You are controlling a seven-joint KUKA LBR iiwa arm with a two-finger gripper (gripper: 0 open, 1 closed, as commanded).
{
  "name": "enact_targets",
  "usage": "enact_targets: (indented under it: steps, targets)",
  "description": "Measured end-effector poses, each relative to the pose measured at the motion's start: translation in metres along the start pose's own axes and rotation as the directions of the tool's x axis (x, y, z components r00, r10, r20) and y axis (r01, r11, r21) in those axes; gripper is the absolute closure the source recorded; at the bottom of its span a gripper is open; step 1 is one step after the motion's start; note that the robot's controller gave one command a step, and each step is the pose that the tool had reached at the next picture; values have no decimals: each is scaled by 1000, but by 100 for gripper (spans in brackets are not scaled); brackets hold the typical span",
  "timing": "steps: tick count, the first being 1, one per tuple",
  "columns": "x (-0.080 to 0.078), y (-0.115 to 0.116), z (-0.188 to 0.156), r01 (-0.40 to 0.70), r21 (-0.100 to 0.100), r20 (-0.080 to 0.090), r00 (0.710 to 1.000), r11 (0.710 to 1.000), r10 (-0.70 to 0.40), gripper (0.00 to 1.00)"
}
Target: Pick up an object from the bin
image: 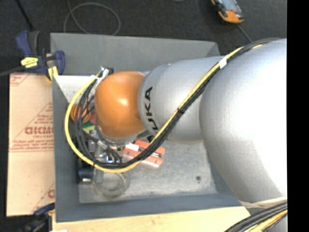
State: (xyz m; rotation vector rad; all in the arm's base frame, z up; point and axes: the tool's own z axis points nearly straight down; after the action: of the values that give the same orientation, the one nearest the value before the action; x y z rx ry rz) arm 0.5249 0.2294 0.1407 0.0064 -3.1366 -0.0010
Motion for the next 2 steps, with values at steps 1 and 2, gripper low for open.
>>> enact_targets:
  steps: [1, 2]
  targets:
    - [-2, -1, -5, -5, -2, 7, 1000, 1000, 5, 0]
    - [23, -75, 69, 57, 0, 12, 998, 998, -57, 0]
